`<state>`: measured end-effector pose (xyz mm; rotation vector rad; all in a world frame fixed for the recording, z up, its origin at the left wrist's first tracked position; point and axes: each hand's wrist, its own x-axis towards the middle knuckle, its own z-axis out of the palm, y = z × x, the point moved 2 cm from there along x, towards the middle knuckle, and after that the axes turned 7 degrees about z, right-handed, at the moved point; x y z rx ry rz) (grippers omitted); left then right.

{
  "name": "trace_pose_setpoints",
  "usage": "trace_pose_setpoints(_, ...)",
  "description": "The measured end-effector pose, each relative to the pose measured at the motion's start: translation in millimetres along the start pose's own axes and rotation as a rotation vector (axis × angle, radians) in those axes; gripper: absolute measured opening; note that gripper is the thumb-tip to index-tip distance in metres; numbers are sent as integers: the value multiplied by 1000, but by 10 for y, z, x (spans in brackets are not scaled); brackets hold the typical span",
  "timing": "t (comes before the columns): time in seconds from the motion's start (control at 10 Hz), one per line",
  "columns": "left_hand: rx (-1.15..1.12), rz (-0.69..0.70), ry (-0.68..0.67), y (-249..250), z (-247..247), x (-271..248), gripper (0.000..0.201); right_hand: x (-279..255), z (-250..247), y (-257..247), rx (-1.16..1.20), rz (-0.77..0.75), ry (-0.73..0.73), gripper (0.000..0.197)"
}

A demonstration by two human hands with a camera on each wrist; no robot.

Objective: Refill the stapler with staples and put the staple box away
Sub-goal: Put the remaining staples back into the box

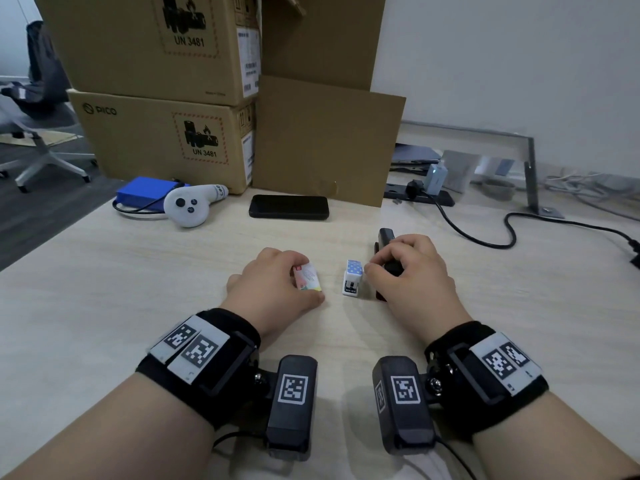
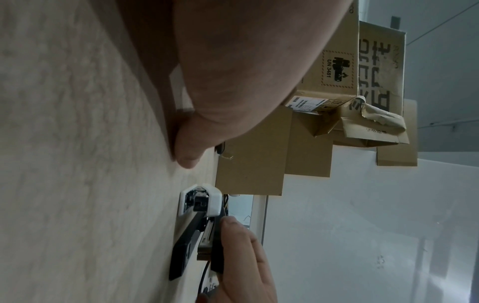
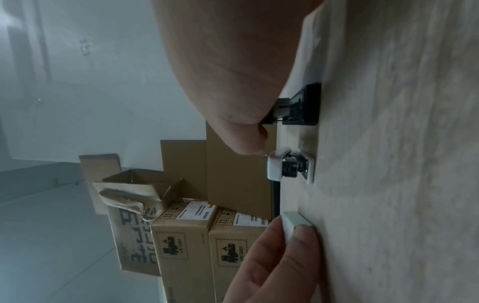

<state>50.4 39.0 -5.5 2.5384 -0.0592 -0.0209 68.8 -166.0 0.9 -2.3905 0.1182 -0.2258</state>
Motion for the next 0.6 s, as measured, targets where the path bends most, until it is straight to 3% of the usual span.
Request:
trace_pose_setpoints(0.3, -37, 9, 38, -55, 14, 52, 63, -26, -40, -42, -24, 13, 15, 13)
trace_pose_setpoints(0.4, -86, -2, 61, -39, 24, 23, 66, -52, -80, -63, 17, 5, 81, 13)
trace_pose_setpoints(0.6, -612, -47, 332, 5, -198, -125, 39, -201, -283, -272, 313, 9, 191, 10)
